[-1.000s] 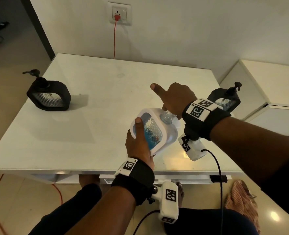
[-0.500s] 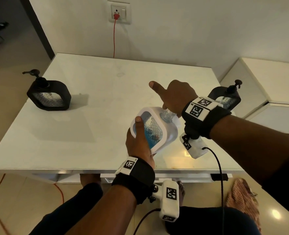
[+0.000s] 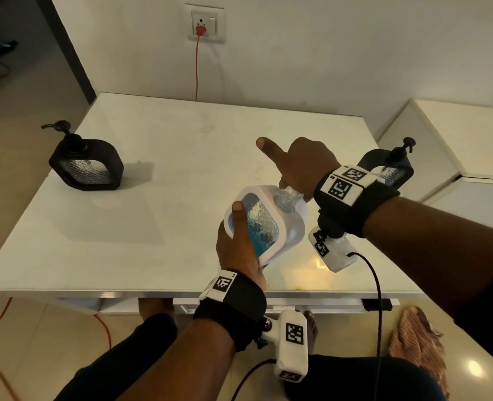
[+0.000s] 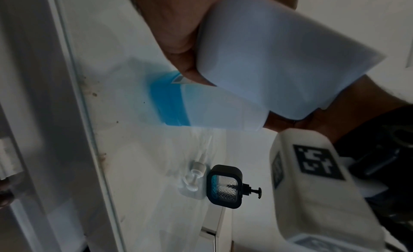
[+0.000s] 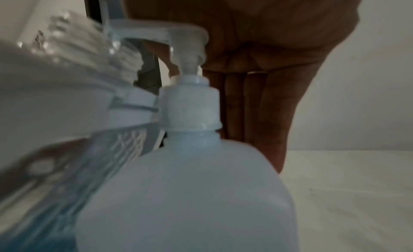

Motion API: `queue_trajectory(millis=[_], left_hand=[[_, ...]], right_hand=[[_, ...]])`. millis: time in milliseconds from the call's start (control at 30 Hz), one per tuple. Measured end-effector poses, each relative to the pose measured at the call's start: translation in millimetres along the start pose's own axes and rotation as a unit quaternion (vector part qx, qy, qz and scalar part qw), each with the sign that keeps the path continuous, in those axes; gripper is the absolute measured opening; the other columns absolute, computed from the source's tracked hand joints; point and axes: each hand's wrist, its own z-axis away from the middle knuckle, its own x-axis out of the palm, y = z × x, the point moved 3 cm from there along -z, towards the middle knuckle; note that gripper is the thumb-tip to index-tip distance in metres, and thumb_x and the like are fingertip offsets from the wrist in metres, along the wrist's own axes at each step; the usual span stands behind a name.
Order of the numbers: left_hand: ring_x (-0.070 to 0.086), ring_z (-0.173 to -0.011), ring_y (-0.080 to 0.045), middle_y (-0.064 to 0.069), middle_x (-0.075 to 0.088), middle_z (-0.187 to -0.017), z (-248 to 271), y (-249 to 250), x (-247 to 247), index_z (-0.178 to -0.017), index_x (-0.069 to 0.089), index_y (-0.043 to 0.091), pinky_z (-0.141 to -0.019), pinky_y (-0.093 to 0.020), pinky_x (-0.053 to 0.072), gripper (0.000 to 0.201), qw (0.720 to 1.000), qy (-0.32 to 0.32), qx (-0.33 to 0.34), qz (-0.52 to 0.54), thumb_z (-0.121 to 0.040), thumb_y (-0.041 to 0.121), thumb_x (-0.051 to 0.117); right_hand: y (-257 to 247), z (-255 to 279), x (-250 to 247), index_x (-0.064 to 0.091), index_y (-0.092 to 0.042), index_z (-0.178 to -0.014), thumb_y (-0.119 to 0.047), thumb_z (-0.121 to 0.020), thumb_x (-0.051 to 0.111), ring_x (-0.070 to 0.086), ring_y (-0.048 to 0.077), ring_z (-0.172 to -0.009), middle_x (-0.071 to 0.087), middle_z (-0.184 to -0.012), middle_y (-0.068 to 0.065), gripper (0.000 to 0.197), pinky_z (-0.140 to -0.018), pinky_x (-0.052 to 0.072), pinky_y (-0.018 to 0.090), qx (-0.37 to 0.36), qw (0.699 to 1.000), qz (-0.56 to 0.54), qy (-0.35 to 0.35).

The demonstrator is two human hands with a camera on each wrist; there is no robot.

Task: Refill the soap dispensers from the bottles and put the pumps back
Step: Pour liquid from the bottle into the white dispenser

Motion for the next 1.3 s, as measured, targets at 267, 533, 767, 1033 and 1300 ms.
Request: queue_trajectory(millis=[267, 533, 767, 1033, 1300], left_hand=[[0.070, -0.113, -0.030, -0.001, 0.073, -0.126, 0, 0, 2, -0.125, 0.064, 0.041, -0.096, -0.058, 0.060, 0.045, 1.000, -0.005, 0.005, -0.007, -0.092, 0.071, 0.059], [0.070, -0.114, -0.031, -0.002, 0.072, -0.125, 2, -1, 2, -0.124, 0.063, 0.041, -0.095, -0.059, 0.060, 0.044, 1.000, -0.007, -0.002, 0.000, -0.091, 0.070, 0.060], [0.070, -0.114, -0.030, 0.000, 0.073, -0.124, -1, -1, 2, -0.119, 0.064, 0.045, -0.093, -0.058, 0.061, 0.039, 1.000, -0.005, 0.010, -0.012, -0.091, 0.073, 0.061], [0.068, -0.112, -0.029, -0.001, 0.071, -0.124, 1, 2, 2, -0.114, 0.063, 0.043, -0.096, -0.057, 0.060, 0.034, 1.000, -0.005, 0.006, -0.016, -0.092, 0.070, 0.059], [0.069, -0.114, -0.030, 0.000, 0.071, -0.127, -2, -3, 1, -0.129, 0.062, 0.043, -0.093, -0.059, 0.061, 0.052, 1.000, 0.011, -0.003, -0.007, -0.088, 0.075, 0.062]], right_hand=[[0, 0, 2, 0.072, -0.004, -0.081, -0.088, -0.086, 0.023, 0.067, 0.024, -0.064, 0.075, -0.076, 0.006, 0.098, -0.080, 0.060, 0.043, -0.018, 0.999, 0.017, 0.022], [-1, 2, -4, 0.072, -0.004, -0.072, -0.085, -0.088, 0.020, 0.065, 0.023, -0.061, 0.076, -0.077, 0.006, 0.097, -0.084, 0.059, 0.044, 0.000, 1.000, -0.007, -0.018], [3, -1, 2, 0.071, -0.001, -0.075, -0.086, -0.087, 0.024, 0.060, 0.021, -0.053, 0.074, -0.072, 0.007, 0.098, -0.078, 0.060, 0.041, -0.020, 0.999, 0.031, 0.026], [1, -1, -6, 0.075, -0.004, -0.078, -0.088, -0.086, 0.023, 0.071, 0.029, -0.064, 0.070, -0.056, 0.000, 0.098, -0.078, 0.062, 0.043, 0.015, 0.998, -0.031, -0.043], [3, -2, 3, 0.074, -0.005, -0.078, -0.085, -0.088, 0.025, 0.064, 0.023, -0.060, 0.073, -0.071, 0.007, 0.095, -0.081, 0.059, 0.044, -0.018, 0.999, 0.032, 0.023]])
